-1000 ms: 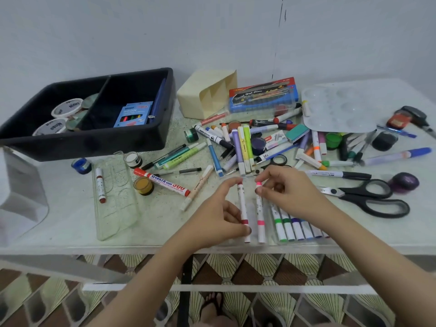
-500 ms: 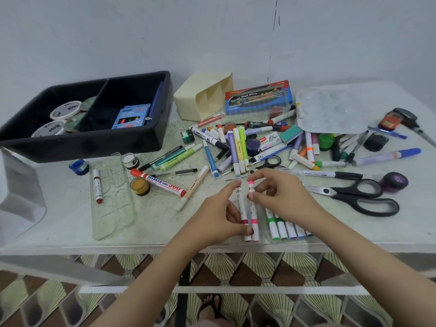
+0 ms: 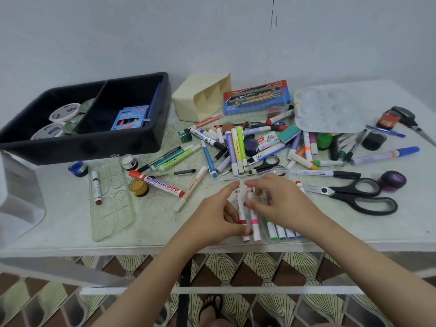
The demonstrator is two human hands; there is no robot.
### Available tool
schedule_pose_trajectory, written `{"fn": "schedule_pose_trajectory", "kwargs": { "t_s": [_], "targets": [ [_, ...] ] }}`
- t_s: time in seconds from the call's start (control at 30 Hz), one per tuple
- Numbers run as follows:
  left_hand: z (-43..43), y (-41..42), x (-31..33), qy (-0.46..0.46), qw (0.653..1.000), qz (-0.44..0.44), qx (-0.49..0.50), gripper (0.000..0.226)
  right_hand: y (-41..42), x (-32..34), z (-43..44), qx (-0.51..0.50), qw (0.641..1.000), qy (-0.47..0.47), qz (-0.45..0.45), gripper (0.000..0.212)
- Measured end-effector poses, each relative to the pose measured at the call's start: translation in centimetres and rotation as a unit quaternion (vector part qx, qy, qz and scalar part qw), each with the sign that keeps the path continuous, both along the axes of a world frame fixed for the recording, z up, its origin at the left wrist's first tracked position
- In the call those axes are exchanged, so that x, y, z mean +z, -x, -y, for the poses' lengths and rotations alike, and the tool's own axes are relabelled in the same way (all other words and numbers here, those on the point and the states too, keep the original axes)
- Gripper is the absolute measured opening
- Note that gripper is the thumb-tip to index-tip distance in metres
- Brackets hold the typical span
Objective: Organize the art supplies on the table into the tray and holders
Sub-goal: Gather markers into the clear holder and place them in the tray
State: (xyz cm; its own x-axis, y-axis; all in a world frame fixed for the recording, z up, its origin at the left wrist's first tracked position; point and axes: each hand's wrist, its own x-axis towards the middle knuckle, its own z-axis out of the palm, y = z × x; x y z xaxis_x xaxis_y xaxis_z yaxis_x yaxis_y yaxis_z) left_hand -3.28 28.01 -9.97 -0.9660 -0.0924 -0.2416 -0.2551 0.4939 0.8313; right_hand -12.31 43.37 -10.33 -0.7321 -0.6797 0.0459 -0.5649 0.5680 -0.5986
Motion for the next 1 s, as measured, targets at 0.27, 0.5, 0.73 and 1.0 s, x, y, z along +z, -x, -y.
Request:
{"fn": "schedule_pose_trajectory", "kwargs": {
  "t_s": [0.27,0.5,0.73,1.0],
  "targets": [
    [0.1,0.0,0.0,-0.009,1.000,0.007,-0.002,0.101,0.1,0.5,-1.4,0.116,0.986,-0.101,-0.057,0.061],
    [0.2,0.1,-0.1,-0.005,1.000,0.011,-0.005,0.101,-0.1,0.5,-2.2,0.145,0.982,-0.100,-0.062,0.065],
    [0.2,0.0,-0.1,-0.009,1.000,0.012,-0.002,0.100,-0.3,0.7,-2.2,0.144,0.983,-0.099,-0.053,0.064],
    [0.4,0.3,-0.3,-0.013,1.000,0.018,-0.001,0.100,-0.7,0.7,-2.1,0.134,0.976,-0.144,-0.095,0.064]
  ]
}}
